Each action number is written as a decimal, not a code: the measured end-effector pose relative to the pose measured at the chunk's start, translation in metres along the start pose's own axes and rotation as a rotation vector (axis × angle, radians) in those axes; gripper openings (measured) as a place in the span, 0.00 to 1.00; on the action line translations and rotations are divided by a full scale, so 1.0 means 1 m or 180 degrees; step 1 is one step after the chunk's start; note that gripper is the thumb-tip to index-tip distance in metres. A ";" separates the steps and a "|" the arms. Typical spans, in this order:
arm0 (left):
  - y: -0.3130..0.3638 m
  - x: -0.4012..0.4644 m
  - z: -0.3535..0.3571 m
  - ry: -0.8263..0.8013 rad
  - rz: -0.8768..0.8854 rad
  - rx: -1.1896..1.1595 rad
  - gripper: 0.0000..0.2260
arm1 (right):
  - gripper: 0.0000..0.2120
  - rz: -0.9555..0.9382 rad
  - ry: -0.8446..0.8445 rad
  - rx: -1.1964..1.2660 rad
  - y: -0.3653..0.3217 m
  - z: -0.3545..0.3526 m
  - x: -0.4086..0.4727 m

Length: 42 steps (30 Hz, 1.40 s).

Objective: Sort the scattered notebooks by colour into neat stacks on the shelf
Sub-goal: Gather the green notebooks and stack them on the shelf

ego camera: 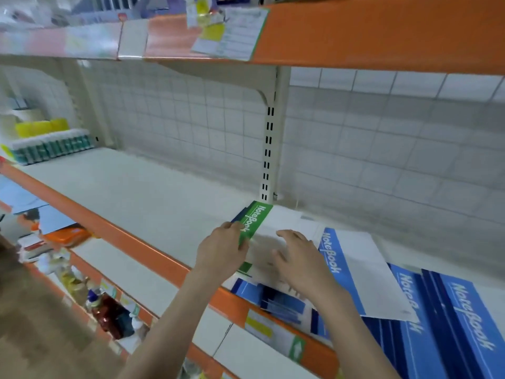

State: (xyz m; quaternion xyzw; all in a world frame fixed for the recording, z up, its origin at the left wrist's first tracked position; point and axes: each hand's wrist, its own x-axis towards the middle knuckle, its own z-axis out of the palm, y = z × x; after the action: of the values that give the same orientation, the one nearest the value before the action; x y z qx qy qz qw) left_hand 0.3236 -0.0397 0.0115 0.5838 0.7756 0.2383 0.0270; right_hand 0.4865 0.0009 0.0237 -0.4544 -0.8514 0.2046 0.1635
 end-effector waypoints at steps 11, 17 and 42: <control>-0.009 0.048 0.022 -0.0423 -0.0262 0.0407 0.30 | 0.21 0.0662 0.0215 -0.0195 0.015 0.011 0.007; -0.001 0.065 0.015 -0.0671 -0.0012 -0.0329 0.31 | 0.20 0.0926 0.0531 -0.0168 0.003 0.016 0.007; -0.037 0.082 0.025 -0.0554 0.0673 -0.1675 0.10 | 0.36 0.0689 0.0787 -0.0525 -0.025 0.071 0.027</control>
State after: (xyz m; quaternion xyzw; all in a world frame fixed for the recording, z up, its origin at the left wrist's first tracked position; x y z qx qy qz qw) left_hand 0.2728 0.0360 -0.0060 0.6525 0.6169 0.3818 0.2188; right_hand 0.4213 -0.0028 -0.0227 -0.5770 -0.7848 0.0931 0.2061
